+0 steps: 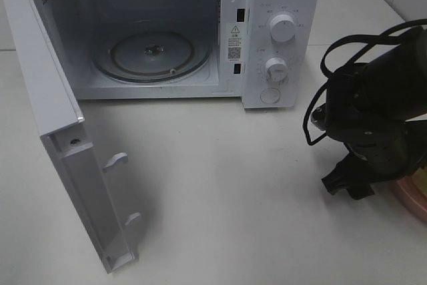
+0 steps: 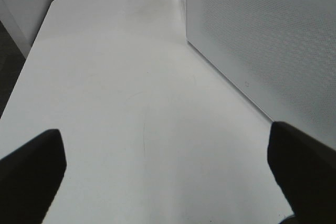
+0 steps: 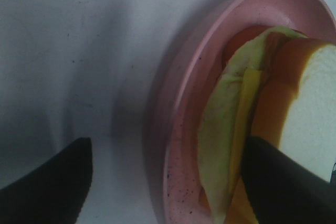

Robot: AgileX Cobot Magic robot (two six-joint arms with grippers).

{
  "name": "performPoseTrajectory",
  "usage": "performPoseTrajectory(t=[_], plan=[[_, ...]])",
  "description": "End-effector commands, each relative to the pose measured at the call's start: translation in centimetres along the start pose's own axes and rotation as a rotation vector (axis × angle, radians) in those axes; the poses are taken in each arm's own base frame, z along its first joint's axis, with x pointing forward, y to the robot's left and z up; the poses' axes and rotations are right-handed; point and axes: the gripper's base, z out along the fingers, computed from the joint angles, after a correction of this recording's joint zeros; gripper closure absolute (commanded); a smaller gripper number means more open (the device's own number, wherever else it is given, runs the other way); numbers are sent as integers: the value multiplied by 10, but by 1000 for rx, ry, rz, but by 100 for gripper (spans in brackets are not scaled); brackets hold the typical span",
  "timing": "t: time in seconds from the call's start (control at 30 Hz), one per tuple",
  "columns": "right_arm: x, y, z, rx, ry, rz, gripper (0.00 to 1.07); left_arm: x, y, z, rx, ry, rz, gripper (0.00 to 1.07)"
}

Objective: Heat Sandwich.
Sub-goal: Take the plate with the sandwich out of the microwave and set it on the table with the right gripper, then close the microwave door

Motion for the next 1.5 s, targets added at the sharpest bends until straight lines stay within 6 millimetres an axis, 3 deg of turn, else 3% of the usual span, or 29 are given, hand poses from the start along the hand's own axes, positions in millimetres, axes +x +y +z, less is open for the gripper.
performPoseTrajectory(t=[0.03,0.43,0.6,0.83,1.23,1.5], plan=[[0,-7,-9,-19,-7,20,32,1,0,-2,-5,-27,1,3],[10,-39,-56,-199,-73,15,32,1,0,-2,-5,-27,1,3],[23,-58,-89,-368,-165,-11,32,1,0,-2,-5,-27,1,3],[40,-77,-116,-500,-264,-68,32,1,0,-2,-5,-27,1,3],[83,-101,-152,-719,-341,-131,32,1,0,-2,-5,-27,1,3],[120,-117,-152,-742,-417,-109,32,1,0,-2,-5,-27,1,3]])
